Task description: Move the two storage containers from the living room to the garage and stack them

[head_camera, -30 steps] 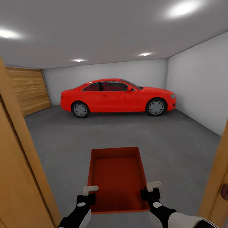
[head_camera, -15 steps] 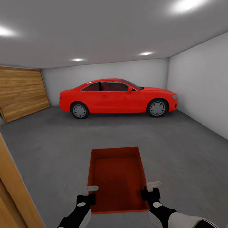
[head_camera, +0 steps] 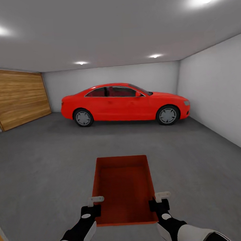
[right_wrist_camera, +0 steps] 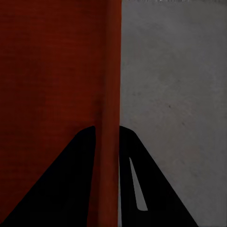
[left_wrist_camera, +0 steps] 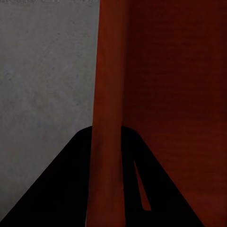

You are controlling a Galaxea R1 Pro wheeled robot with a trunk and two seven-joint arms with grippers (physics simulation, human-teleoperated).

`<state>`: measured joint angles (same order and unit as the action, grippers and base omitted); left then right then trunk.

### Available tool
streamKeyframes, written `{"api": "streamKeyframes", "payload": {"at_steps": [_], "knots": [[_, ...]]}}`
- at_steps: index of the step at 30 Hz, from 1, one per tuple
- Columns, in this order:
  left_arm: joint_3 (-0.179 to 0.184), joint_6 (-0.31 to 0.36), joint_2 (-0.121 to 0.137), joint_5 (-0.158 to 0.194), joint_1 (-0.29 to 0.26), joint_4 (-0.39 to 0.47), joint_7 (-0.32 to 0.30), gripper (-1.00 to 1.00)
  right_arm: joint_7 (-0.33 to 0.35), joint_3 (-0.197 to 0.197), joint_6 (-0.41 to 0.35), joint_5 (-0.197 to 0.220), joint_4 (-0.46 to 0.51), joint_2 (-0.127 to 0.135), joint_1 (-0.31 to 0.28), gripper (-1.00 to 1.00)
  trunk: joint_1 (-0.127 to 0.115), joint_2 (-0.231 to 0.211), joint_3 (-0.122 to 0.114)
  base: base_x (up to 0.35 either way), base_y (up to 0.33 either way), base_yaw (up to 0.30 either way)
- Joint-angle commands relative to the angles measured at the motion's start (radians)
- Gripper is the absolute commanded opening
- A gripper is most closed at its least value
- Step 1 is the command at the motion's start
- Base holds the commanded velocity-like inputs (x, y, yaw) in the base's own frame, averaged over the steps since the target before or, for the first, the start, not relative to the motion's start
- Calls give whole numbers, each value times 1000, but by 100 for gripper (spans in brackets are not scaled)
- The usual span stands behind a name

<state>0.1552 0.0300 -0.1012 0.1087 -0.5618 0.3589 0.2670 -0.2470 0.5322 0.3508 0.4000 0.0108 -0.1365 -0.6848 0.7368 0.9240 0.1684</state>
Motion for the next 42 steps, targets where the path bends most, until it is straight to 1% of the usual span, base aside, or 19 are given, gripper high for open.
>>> {"api": "streamKeyframes", "payload": {"at_steps": [1, 42], "knots": [[-3, 1, 1, -3, -1, 6, 9, -100, -5, -57, 7, 28, -9, 0, -1, -100, 1, 1, 1, 320, 0, 0], [-5, 1, 1, -3, -1, 6, 9, -100, -5, -56, 7, 25, -9, 0, -1, -100, 1, 1, 1, 321, 0, 0]]}}
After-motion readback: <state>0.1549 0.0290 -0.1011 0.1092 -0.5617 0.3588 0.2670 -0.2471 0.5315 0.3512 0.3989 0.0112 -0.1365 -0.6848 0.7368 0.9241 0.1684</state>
